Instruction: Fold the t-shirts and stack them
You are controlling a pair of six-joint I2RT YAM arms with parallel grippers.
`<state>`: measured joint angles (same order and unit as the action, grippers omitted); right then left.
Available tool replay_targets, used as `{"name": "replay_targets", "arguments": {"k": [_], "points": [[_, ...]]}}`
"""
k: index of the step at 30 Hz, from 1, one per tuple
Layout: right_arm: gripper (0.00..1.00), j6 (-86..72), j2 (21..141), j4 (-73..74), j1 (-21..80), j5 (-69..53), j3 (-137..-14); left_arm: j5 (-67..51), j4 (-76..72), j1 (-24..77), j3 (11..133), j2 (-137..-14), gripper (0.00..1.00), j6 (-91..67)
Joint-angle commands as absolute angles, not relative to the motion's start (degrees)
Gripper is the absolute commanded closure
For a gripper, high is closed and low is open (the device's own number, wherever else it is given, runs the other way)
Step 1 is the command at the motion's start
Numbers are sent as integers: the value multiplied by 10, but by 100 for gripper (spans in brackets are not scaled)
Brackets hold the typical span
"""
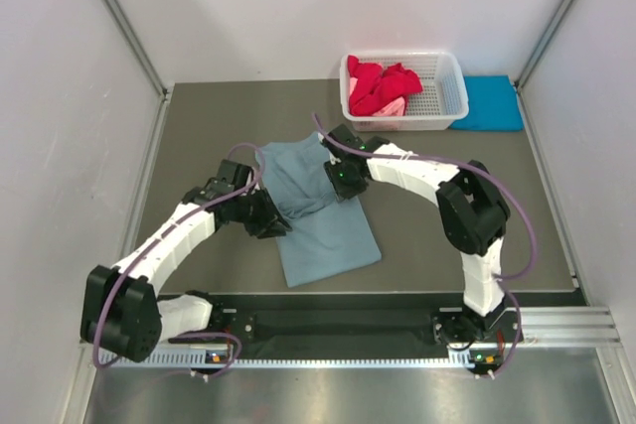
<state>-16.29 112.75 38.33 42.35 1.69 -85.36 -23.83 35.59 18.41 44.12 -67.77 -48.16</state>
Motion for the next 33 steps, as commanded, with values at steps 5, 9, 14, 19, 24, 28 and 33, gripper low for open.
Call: {"name": "replay_targets", "arguments": {"k": [5, 9, 14, 19, 24, 28, 33], "points": [[67, -167, 1172, 385, 422, 38, -936, -274, 307, 195, 480, -747, 70, -447], [67, -166, 1182, 384, 417, 35, -946, -294, 266, 196, 504, -809, 71, -447], [67, -170, 1200, 375, 403, 26, -955, -298, 236, 198, 550, -894, 71, -447], [67, -164, 1207, 361, 395, 15, -966, -268, 235, 197, 592, -965, 74, -422], [67, -155, 1221, 352, 388, 2, -973, -208, 267, 176, 629, -1013, 76, -382], [67, -151, 1228, 352, 384, 3, -968, -198, 280, 142, 639, -1031, 78, -360], [67, -142, 1229, 351, 379, 2, -961, -167, 300, 119, 656, -1042, 78, -323]]}}
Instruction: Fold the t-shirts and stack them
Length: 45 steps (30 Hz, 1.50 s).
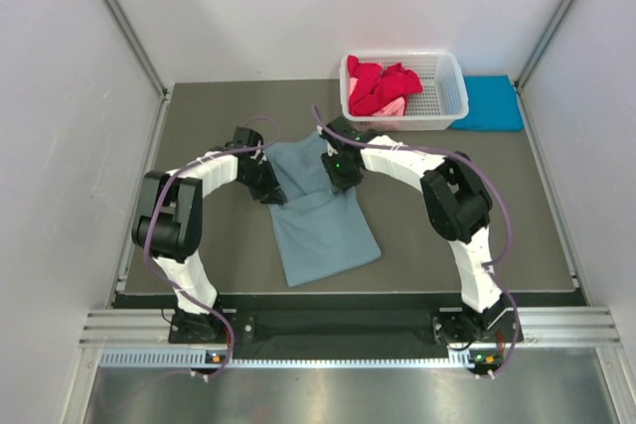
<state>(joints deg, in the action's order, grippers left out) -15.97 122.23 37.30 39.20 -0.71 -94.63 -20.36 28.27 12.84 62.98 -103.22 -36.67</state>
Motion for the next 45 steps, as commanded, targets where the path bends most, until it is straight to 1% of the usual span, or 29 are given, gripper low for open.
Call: {"name": "replay_targets", "arguments": {"k": [1, 8, 12, 15, 18, 20, 21, 22, 23, 24, 26, 30, 32, 37, 41, 45], "points": [[67, -142, 1228, 350, 377, 2, -957, -161, 308, 119, 667, -1047, 78, -317], [66, -125, 1226, 362, 367, 14, -970, -135, 337, 118, 693, -1044, 76, -294], [64, -110, 1207, 408, 365, 26, -1006, -127, 383, 119, 724, -997, 75, -285], [61, -108, 1169, 423, 365, 13, -1017, -140, 402, 121, 736, -952, 72, -297], [58, -115, 1132, 423, 365, -40, -1007, -178, 394, 131, 715, -912, 68, -332], [57, -133, 1114, 410, 365, -103, -994, -248, 341, 135, 685, -892, 68, -378], [57, -141, 1110, 402, 365, -125, -974, -272, 317, 137, 643, -886, 69, -397], [59, -150, 1102, 376, 365, -173, -961, -287, 256, 139, 619, -881, 71, -416], [62, -168, 1099, 351, 365, -198, -942, -313, 231, 141, 596, -877, 73, -448], [79, -177, 1096, 332, 365, -220, -905, -319, 209, 141, 560, -878, 74, -460], [99, -203, 1098, 281, 361, -265, -877, -335, 171, 140, 532, -894, 78, -476], [100, -231, 1118, 194, 345, -299, -805, -323, 156, 137, 527, -932, 81, -457], [100, -234, 1135, 181, 335, -298, -798, -321, 148, 133, 527, -960, 82, -451], [100, -262, 1185, 71, 277, -318, -746, -307, 105, 100, 518, -1007, 82, -439], [100, -278, 1223, 39, 236, -345, -732, -298, 120, 54, 519, -1058, 83, -406], [100, -265, 1216, 59, 224, -346, -734, -284, 173, 40, 538, -1060, 84, -362]]}}
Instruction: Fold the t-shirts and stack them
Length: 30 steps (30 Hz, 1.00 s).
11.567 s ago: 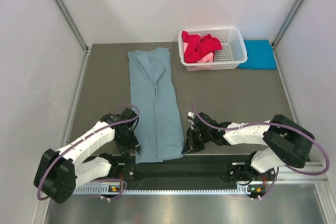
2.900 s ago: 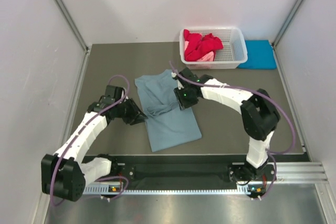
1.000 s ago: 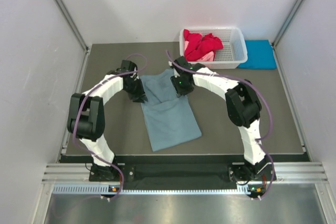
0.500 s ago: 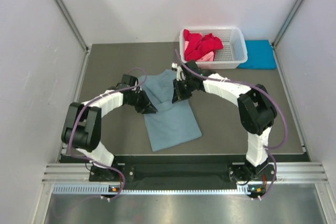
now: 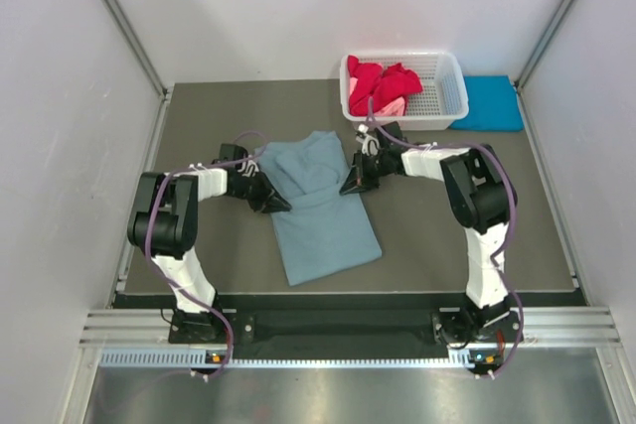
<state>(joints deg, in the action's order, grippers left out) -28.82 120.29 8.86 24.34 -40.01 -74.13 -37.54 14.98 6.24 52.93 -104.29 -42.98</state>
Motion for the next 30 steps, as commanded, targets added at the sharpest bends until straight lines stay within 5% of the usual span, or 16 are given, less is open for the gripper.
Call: {"name": "replay_targets", "arguments": {"k": [1, 12, 21, 30], "points": [[100, -261, 1200, 67, 225, -345, -734, -282, 178, 40, 538, -1053, 84, -356], [97, -264, 1026, 132, 267, -387, -699, -338, 173, 134, 573, -922, 73, -423], [98, -309, 1016, 4, 276, -436, -490, -370, -33, 193, 505, -1011, 74, -534], [98, -226, 936, 57, 211, -371, -344, -281, 92, 150, 503, -1058, 76, -411]]}}
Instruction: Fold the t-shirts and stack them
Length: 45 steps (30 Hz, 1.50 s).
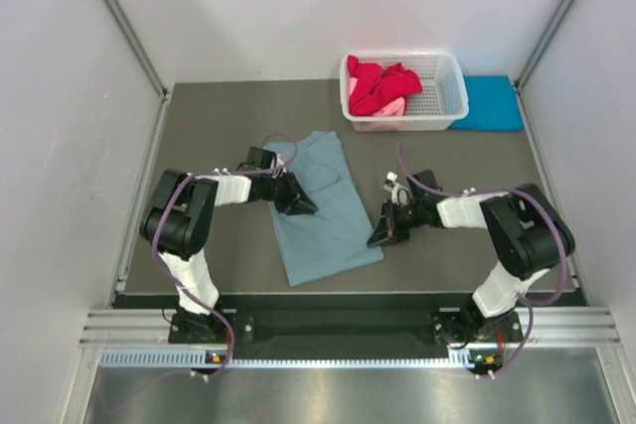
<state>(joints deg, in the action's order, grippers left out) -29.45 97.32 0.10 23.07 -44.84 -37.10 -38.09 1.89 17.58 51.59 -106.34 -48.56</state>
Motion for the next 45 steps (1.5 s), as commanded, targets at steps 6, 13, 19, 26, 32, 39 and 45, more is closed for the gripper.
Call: {"name": "replay_targets", "arguments": {"k": [6, 13, 19, 26, 32, 39, 45], "points": [[97, -172, 839, 175, 210, -309, -360, -241, 195, 148, 506, -977, 62, -348], [77, -185, 768, 250, 210, -265, -375, -144, 346, 150, 547, -795, 26, -320], [51, -221, 756, 208, 211, -311, -328, -134, 456, 179, 490, -664, 14, -376], [47, -265, 775, 136, 211, -352, -288, -115, 468, 273, 360, -539, 20, -511], [48, -269, 787, 121, 211, -354, -285, -72, 440, 380, 334, -560, 32, -593], [48, -255, 789, 139, 211, -340, -301, -110, 346, 394, 273, -583, 56, -662], [48, -257, 788, 139, 211, -337, -303, -123, 302, 398, 243, -601, 57, -680]]}}
